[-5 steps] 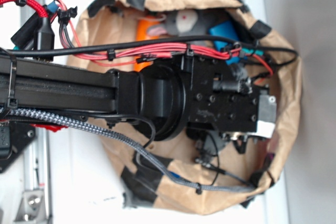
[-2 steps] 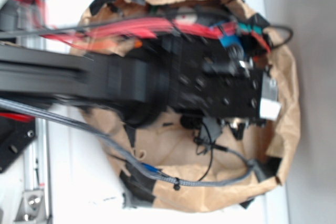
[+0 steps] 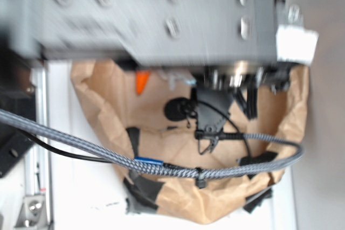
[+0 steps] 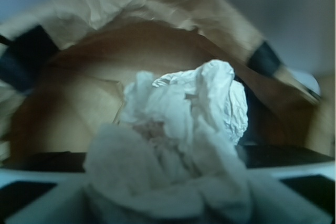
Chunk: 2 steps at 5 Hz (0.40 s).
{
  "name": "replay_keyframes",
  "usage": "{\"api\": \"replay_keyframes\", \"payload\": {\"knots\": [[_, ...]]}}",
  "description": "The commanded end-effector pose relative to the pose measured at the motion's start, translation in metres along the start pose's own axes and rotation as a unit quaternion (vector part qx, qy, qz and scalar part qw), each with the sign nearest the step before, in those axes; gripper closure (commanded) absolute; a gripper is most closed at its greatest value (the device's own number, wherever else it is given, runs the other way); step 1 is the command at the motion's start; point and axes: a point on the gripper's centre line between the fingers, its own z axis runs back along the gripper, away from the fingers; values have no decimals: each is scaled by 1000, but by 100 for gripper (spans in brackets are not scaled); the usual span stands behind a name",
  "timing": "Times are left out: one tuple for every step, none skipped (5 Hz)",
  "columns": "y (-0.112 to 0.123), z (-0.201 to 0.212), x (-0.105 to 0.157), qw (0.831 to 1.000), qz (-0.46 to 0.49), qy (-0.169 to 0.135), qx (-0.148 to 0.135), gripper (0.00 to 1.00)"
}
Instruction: Grab the white paper.
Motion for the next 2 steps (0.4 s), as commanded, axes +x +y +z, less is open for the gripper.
{"api": "replay_keyframes", "payload": {"knots": [[-13, 32, -18, 991, 128, -39, 19, 100], [-10, 19, -15, 988, 152, -24, 29, 100]]}}
